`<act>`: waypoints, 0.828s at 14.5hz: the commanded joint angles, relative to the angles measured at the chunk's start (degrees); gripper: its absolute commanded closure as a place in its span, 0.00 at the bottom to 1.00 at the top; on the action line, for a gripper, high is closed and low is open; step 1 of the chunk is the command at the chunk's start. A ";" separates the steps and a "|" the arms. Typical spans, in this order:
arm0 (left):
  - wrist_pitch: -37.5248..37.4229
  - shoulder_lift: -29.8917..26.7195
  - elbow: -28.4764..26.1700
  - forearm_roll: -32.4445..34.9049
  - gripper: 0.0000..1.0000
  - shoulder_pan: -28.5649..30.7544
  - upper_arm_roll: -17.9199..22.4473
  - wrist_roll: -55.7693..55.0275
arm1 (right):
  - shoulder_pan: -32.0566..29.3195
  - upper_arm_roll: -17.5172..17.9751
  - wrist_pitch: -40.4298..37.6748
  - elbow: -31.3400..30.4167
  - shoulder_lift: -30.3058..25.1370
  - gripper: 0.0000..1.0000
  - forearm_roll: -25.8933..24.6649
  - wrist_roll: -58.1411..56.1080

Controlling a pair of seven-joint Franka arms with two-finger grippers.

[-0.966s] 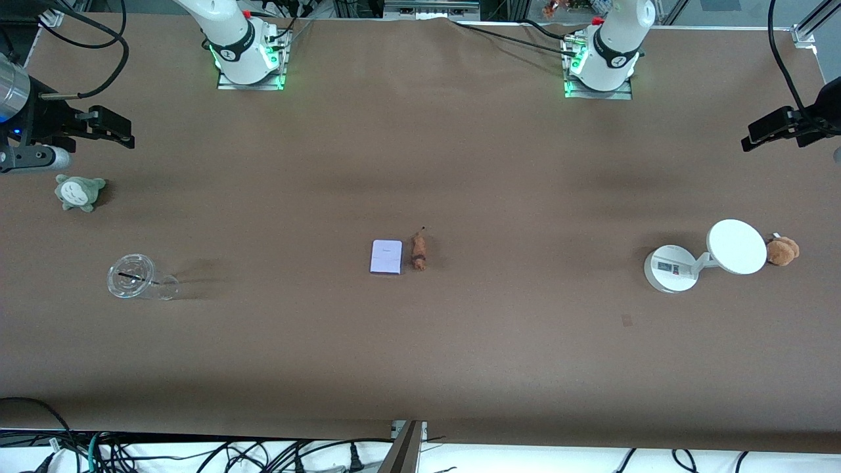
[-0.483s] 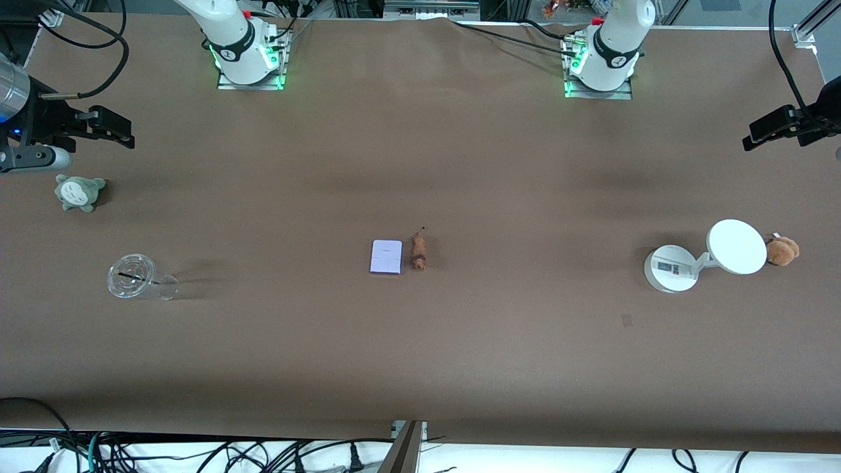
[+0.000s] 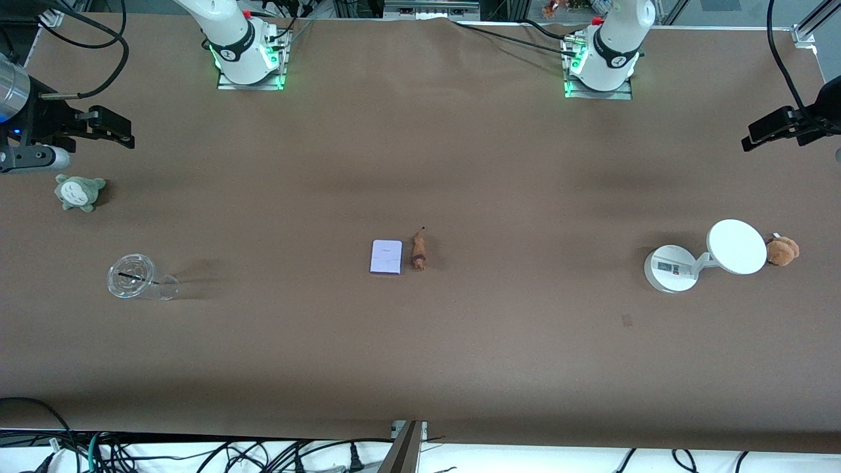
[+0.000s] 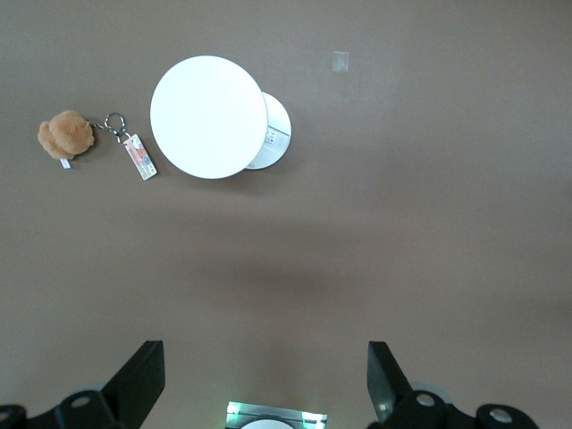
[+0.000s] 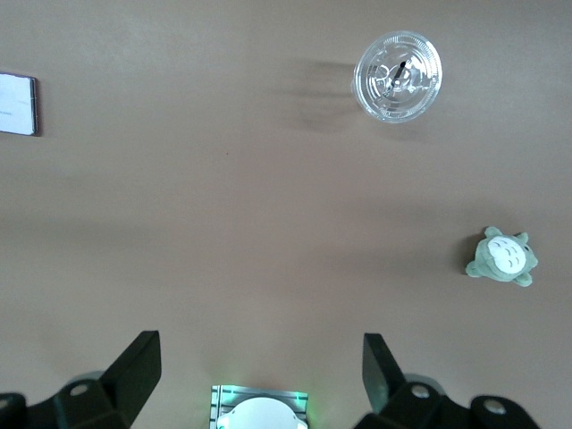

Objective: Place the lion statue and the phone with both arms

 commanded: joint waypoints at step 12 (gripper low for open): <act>18.39 28.45 8.38 -3.21 0.00 -11.03 -16.18 -34.35 | -0.40 0.37 -0.38 1.22 0.41 0.00 0.08 -0.47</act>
